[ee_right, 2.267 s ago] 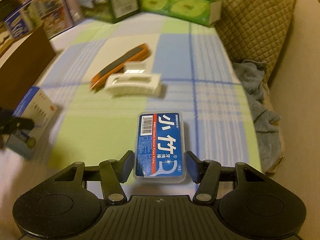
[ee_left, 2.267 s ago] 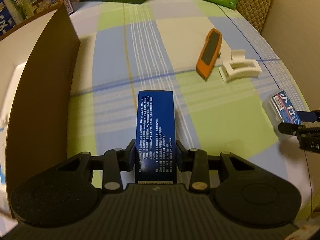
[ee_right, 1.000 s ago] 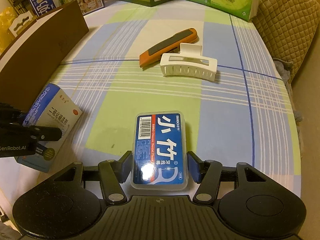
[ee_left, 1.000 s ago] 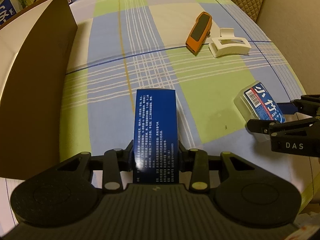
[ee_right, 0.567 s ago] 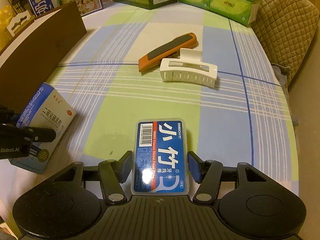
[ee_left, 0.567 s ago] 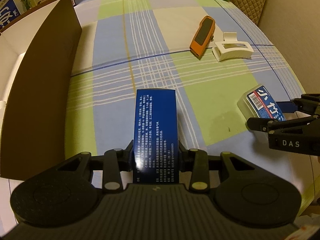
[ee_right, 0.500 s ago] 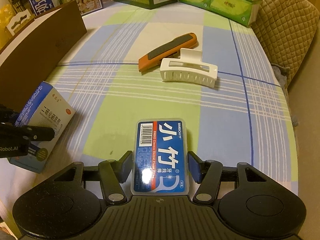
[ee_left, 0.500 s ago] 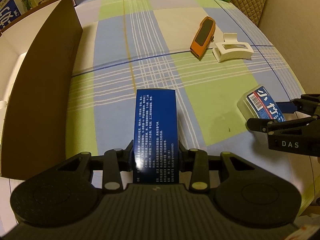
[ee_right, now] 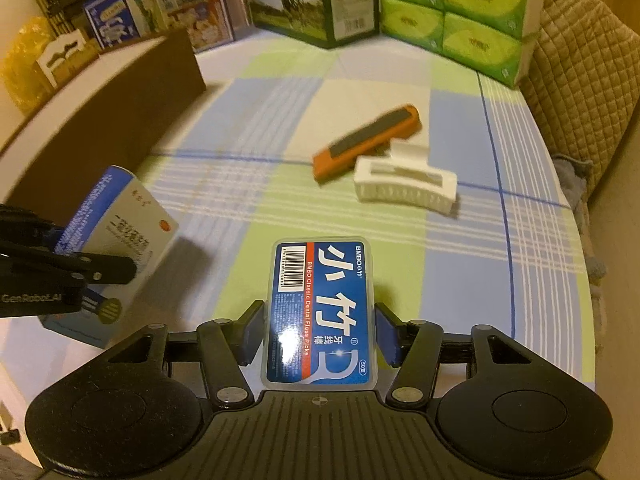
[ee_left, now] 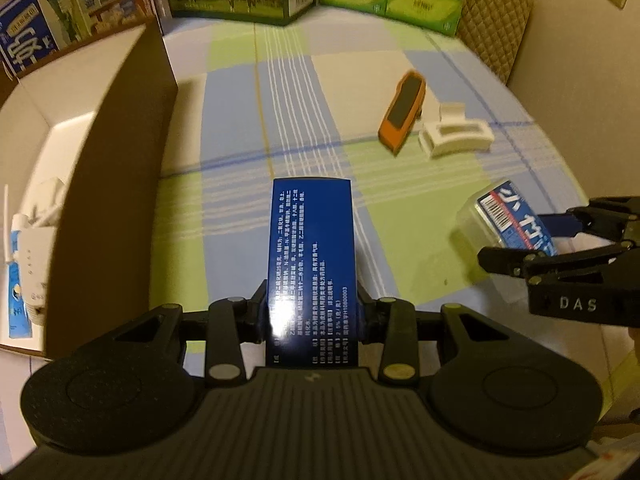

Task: Organize rigid objects
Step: 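Carry the medicine box and toothbrush case with both tools over the brown box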

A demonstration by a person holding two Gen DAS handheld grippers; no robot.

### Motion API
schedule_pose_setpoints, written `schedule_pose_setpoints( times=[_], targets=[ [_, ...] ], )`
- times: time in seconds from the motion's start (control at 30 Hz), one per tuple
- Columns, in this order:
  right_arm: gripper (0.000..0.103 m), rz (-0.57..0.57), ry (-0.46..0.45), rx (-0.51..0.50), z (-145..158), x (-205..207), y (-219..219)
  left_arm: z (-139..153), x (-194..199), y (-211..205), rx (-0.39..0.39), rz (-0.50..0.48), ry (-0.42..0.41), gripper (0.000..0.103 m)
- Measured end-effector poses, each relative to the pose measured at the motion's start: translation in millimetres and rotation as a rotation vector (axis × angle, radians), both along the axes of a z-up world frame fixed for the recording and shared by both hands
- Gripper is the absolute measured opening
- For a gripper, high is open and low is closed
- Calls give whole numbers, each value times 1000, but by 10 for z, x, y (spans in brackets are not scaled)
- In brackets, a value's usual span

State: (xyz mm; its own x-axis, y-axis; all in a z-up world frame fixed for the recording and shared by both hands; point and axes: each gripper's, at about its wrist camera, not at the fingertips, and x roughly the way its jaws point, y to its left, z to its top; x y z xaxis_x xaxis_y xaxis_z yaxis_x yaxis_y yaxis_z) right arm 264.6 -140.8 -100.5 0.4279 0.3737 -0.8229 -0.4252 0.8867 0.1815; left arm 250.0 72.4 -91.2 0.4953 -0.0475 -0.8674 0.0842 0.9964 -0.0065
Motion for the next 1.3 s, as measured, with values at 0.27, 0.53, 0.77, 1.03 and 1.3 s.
schedule_pose_setpoints(
  times=[0.27,0.53,0.77,1.03,1.3],
  targets=[
    [54,49,-48,87,356,-112,253,461,-174,222,-49,18,-117,34],
    [53,127,-99,193,780,-221,831,817,-362,742,-61,77,-194,34],
    [53,182,-132,264,1033,-254,1535,1059,-436,1367,-37,121,-244,34],
    [53,176,-138,280,1100,-93,2323,1104,-302,2065,7,137,-248,34],
    [53,138,-153,226,1024,280,2887,1014,195,2658,49,140,-222,34]
  ],
)
